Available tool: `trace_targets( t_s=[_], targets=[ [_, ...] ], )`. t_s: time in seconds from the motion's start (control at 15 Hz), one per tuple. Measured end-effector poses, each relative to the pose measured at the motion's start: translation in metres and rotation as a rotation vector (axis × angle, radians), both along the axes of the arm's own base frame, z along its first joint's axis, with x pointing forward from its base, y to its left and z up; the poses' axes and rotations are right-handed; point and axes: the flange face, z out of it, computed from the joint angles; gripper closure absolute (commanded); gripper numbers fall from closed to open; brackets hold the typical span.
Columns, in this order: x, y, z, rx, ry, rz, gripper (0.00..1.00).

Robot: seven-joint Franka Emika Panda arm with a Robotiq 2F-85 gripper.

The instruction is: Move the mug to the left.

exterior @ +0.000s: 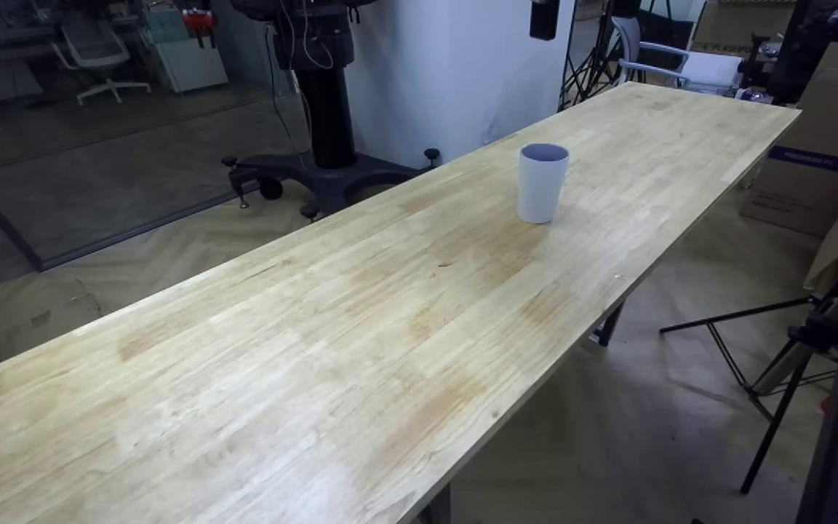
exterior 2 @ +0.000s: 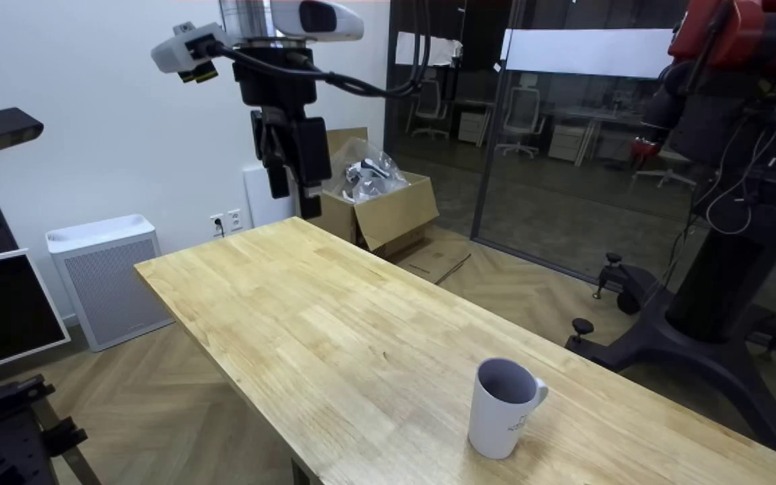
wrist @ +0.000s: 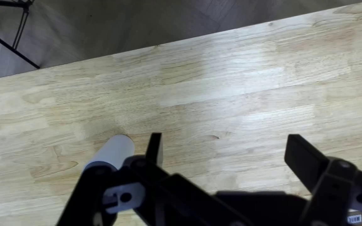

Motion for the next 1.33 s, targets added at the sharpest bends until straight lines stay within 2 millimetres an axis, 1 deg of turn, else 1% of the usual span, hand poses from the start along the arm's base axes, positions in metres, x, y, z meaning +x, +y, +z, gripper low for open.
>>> trace_targets(
  t_s=[0.47, 0.6, 0.67, 0.73, 0.87, 1.13, 1.2, 1.27, 1.33],
  targets=[
    [0.000, 0.000, 0.000, 0.000, -0.001, 0.000, 0.00],
    [0.002, -0.005, -0.001, 0.004, -0.010, 0.011, 0.00],
    [0.004, -0.013, -0.001, 0.010, -0.011, 0.031, 0.00],
    [0.005, -0.024, -0.002, 0.016, -0.011, 0.056, 0.00],
    [0.008, -0.056, -0.005, 0.021, -0.004, 0.118, 0.00],
    [0.012, -0.142, -0.013, 0.006, 0.039, 0.271, 0.00],
    [0.015, -0.156, -0.016, 0.005, 0.049, 0.277, 0.00],
    [0.018, -0.163, -0.018, 0.005, 0.055, 0.280, 0.00],
    [0.020, -0.164, -0.020, 0.004, 0.060, 0.284, 0.00]
  ],
)
